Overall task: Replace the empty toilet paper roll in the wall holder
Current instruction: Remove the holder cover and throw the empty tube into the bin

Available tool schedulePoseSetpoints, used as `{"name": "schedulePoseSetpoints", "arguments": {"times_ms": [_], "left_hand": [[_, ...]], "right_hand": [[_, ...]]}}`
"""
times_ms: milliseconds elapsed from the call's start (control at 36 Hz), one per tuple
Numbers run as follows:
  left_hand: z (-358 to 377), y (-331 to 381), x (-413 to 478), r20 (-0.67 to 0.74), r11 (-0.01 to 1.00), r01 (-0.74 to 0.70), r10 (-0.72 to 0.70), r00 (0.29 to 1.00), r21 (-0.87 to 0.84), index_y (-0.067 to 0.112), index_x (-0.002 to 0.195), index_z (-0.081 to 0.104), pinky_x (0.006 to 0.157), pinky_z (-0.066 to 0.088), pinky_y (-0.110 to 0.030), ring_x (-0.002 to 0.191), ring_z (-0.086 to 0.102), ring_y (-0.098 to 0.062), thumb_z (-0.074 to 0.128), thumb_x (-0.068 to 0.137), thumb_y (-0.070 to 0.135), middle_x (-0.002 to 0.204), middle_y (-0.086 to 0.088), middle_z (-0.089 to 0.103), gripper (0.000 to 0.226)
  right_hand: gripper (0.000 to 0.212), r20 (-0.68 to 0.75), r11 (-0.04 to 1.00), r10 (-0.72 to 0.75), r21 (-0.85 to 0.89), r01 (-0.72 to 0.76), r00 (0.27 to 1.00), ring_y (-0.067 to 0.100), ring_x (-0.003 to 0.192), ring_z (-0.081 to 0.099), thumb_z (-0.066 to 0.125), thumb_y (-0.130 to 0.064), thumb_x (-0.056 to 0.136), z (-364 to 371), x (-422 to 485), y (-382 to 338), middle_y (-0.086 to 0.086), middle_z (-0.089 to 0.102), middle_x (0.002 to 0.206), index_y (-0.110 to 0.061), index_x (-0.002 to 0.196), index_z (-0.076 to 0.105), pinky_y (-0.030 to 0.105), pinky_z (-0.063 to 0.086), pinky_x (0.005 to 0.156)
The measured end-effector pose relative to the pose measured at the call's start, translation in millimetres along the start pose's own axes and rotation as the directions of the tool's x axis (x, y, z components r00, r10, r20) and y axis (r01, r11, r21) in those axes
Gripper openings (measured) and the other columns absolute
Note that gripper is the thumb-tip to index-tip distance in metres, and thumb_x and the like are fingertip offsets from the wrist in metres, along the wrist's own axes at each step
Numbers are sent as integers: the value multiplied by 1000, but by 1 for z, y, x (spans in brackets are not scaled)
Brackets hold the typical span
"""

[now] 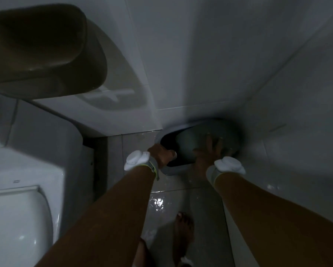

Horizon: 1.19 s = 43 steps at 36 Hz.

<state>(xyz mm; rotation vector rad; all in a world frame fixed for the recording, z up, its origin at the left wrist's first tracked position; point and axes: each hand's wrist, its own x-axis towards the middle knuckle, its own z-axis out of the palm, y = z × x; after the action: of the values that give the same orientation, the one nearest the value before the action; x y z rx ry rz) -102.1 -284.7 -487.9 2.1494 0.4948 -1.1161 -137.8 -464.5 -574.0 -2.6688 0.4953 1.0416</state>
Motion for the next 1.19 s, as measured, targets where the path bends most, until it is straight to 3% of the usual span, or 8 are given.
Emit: {"name": "schedulePoseSetpoints", "arguments": {"times_ms": [139,278,444,556,694,806,1056,1194], "left_hand": [[15,0,14,18,1000,-6,6,1000,-17,3,93,68,88,56,-43,98,65,-30,60,86,37,107,-16,67,36],[30,3,28,49,999,25,-23,999,-37,-4,106,66,90,55,-45,105,64,-36,60,89,32,109,-20,66,41],[41,5,34,81,999,0,-3,997,44,0,100,62,66,41,-30,88,52,-26,48,97,27,89,-14,55,30],[44,1,35,117,989,-44,27,993,144,-2,129,53,87,42,-34,115,55,-33,36,103,17,126,-21,57,37],[46,9,39,55,998,-5,2,998,62,4,94,59,62,37,-35,84,60,-27,40,101,19,95,-14,62,26],[44,14,38,31,1000,-11,11,999,-1,-6,128,54,66,44,-32,119,56,-40,43,99,19,128,-25,59,40],[38,12,48,32,990,-130,128,991,47,-4,124,58,87,40,-30,119,53,-37,47,99,22,128,-22,57,38],[31,8,43,-62,990,-139,137,989,-32,8,126,60,96,40,-28,118,55,-32,56,94,29,128,-15,60,38]], "right_hand": [[44,57,973,-156,-164,164,986,48,143,-22,49,-49,88,-48,-50,-24,2,-26,160,-44,133,49,68,-7,111],[46,75,974,-148,-160,158,986,47,143,-22,50,-45,90,-52,-52,-26,3,-27,159,-41,135,49,67,-6,112],[58,-22,996,-88,-9,88,996,51,144,-15,45,-55,85,-32,-37,-22,1,-24,161,-49,141,36,67,-5,113],[44,15,976,-185,-111,186,983,45,144,-22,46,-45,93,-42,-44,-16,2,-26,160,-46,137,45,65,-8,112],[44,21,973,-199,-111,200,980,43,145,-20,47,-49,93,-52,-42,-15,0,-24,161,-51,137,43,65,-8,114],[42,9,977,-198,-73,198,980,43,146,-18,49,-50,92,-53,-41,-15,0,-23,161,-50,134,47,64,-8,115],[47,138,978,-184,126,167,973,41,149,2,54,-39,92,-62,-30,-12,7,-14,162,-37,139,47,50,9,122],[49,135,976,-169,157,148,976,37,132,42,58,-24,91,-72,-31,-17,13,29,153,-16,137,46,35,36,109]]}}
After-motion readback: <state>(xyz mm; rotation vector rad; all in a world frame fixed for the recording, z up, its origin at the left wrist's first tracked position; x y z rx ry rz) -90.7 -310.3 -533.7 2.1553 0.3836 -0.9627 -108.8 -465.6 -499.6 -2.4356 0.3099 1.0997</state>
